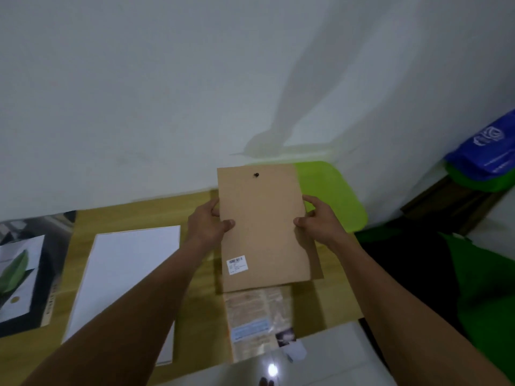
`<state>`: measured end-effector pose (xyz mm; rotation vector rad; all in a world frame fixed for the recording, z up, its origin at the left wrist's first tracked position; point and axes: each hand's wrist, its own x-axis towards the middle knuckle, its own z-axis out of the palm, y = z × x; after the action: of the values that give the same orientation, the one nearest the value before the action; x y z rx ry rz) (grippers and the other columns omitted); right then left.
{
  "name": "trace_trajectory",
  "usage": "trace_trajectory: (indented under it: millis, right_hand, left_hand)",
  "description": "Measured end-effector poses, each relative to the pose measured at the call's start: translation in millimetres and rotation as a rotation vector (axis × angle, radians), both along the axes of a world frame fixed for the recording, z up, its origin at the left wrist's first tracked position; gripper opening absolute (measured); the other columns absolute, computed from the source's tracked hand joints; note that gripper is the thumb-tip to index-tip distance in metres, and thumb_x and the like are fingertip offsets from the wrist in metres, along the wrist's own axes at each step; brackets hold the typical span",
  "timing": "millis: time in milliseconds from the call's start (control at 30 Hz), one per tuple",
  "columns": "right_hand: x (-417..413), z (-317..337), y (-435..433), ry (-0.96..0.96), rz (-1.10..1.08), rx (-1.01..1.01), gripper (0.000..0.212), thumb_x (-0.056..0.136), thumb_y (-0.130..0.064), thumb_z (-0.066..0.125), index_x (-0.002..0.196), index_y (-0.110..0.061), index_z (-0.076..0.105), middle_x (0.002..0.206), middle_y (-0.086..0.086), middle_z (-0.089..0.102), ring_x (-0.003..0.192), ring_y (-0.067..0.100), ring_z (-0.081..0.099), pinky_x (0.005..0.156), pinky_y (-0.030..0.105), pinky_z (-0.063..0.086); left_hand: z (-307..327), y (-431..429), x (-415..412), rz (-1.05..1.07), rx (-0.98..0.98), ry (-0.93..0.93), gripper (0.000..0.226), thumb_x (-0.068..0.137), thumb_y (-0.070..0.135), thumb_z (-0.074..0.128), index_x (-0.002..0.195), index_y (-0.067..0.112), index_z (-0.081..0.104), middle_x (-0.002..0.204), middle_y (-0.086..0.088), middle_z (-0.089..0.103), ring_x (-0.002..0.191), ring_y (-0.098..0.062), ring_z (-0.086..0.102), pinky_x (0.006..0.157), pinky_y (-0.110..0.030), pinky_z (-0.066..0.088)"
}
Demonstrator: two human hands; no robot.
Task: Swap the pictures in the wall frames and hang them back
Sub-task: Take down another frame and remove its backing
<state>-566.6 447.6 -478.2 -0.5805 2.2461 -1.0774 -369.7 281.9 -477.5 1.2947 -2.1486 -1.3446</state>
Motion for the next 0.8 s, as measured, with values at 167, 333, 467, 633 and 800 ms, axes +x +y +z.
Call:
trace_trajectory:
  millis: [167, 333, 467, 633, 800]
  right_hand:
    - [-40, -21, -7, 0.176, 0.007, 0.061, 0.063, 0.084, -0.009, 0.073, 0.142, -0.011, 0.049, 0.074, -0.007, 0.056, 0.083, 0.017, 0.058, 0.064, 0.020, 0.038]
    - [-49, -34, -6, 0.296, -0.040, 0.103, 0.047, 0.083, -0.014, 0.069, 0.129, -0.012, 0.061, 0.112, 0.012, 0.069, 0.107, 0.030, 0.063, 0.084, 0.027, 0.045]
    - [-45, -22, -2, 0.353, -0.013, 0.133, 0.048, 0.090, -0.018, 0.063, 0.136, -0.008, 0.055, 0.129, 0.015, 0.062, 0.121, 0.032, 0.056, 0.097, 0.035, 0.045]
    - [-19, 2, -11, 0.408, 0.070, 0.143, 0.047, 0.094, -0.018, 0.057, 0.140, -0.007, 0.049, 0.134, 0.015, 0.058, 0.123, 0.030, 0.055, 0.097, 0.035, 0.046]
    - [51, 22, -37, 0.441, 0.180, 0.136, 0.037, 0.095, -0.022, 0.056, 0.130, -0.010, 0.055, 0.127, 0.011, 0.061, 0.115, 0.027, 0.058, 0.092, 0.035, 0.049]
  left_hand:
    - [-23, 8, -52, 0.072, -0.010, -0.058, 0.067, 0.080, 0.013, 0.076, 0.141, 0.019, 0.048, 0.093, 0.007, 0.058, 0.093, -0.017, 0.057, 0.078, -0.025, 0.042]
    - [-32, 7, -75, 0.109, -0.023, -0.104, 0.071, 0.081, 0.018, 0.076, 0.143, 0.012, 0.044, 0.124, -0.009, 0.062, 0.108, -0.023, 0.060, 0.086, -0.025, 0.041]
    - [-32, 10, -75, 0.119, -0.045, -0.088, 0.065, 0.082, 0.023, 0.075, 0.141, 0.013, 0.048, 0.125, -0.009, 0.062, 0.105, -0.027, 0.063, 0.089, -0.032, 0.048]
    - [-21, 5, -47, 0.136, -0.090, -0.096, 0.059, 0.088, 0.032, 0.067, 0.140, 0.012, 0.049, 0.127, -0.004, 0.061, 0.102, -0.020, 0.061, 0.086, -0.026, 0.042]
    - [-8, -1, 31, 0.064, -0.140, -0.092, 0.050, 0.087, 0.034, 0.068, 0.132, 0.013, 0.058, 0.122, -0.004, 0.066, 0.107, -0.016, 0.062, 0.086, -0.020, 0.039]
